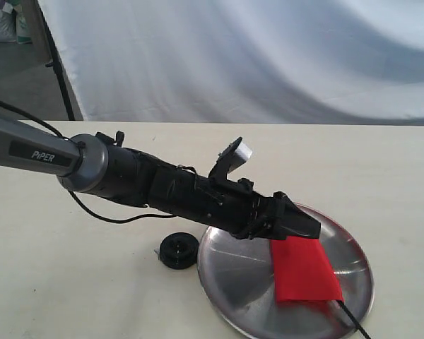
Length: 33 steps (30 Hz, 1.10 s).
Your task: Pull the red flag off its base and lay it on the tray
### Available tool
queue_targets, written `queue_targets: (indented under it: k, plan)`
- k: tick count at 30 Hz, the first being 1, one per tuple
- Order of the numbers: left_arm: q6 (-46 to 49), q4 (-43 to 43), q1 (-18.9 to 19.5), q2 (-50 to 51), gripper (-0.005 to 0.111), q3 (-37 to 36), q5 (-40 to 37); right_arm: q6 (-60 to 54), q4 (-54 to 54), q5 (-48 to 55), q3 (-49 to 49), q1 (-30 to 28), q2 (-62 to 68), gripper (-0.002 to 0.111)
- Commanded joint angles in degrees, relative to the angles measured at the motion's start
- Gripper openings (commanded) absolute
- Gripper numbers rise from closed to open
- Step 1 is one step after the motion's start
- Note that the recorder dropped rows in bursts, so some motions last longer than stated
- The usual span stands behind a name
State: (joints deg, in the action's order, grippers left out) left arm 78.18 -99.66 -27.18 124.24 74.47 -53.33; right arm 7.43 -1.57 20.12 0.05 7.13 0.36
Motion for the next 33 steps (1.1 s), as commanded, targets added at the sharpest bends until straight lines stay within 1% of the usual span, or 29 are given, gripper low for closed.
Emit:
queue_targets:
  k: [1, 11, 14, 18, 21, 23, 24, 26, 29, 30, 33]
  plan:
    - [1.9, -0.3, 0.1, -0.1, 0.074, 0.2, -2.8, -0.1, -0.4, -0.2, -0.1, -0.1, -0.4, 0.0]
    - [3.7, -0.3, 0.8, -1.2, 0.074, 0.2, -2.9, -0.1, -0.4, -0.2, -0.1, -0.1, -0.4, 0.0]
    - [4.8, -0.3, 0.8, -2.2, 0.071, 0.2, -3.1, -0.1, -0.4, -0.2, -0.1, -0.1, -0.4, 0.0]
    - [5.2, -0.3, 1.1, -2.4, 0.067, 0.2, -6.3, -0.1, -0.4, -0.2, -0.1, -0.1, -0.4, 0.0]
    - [5.2, -0.3, 1.3, -2.4, 0.064, 0.2, -6.5, -0.1, -0.4, -0.2, -0.1, -0.1, -0.4, 0.0]
    - [5.2, -0.3, 1.3, -2.4, 0.057, 0.2, -5.7, -0.1, -0.4, -0.2, -0.1, -0.1, -0.4, 0.0]
    - [5.2, -0.3, 1.3, -2.4, 0.051, 0.2, -5.3, -0.1, -0.4, -0.2, -0.1, -0.1, -0.4, 0.0]
    - [5.2, -0.3, 1.3, -2.4, 0.036, 0.2, -5.2, -0.1, -0.4, -0.2, -0.1, -0.1, -0.4, 0.0]
    - [5.2, -0.3, 1.3, -2.4, 0.004, 0.2, -5.0, -0.1, -0.4, -0.2, -0.1, -0.1, -0.4, 0.0]
    - [5.5, -0.3, 1.3, -2.4, 0.001, 0.2, -5.0, -0.1, -0.4, -0.2, -0.1, -0.1, -0.4, 0.0]
    - [5.3, -0.3, 1.5, -2.4, 0.0, 0.6, -5.1, -0.1, -0.4, -0.2, -0.1, -0.1, -0.4, 0.0]
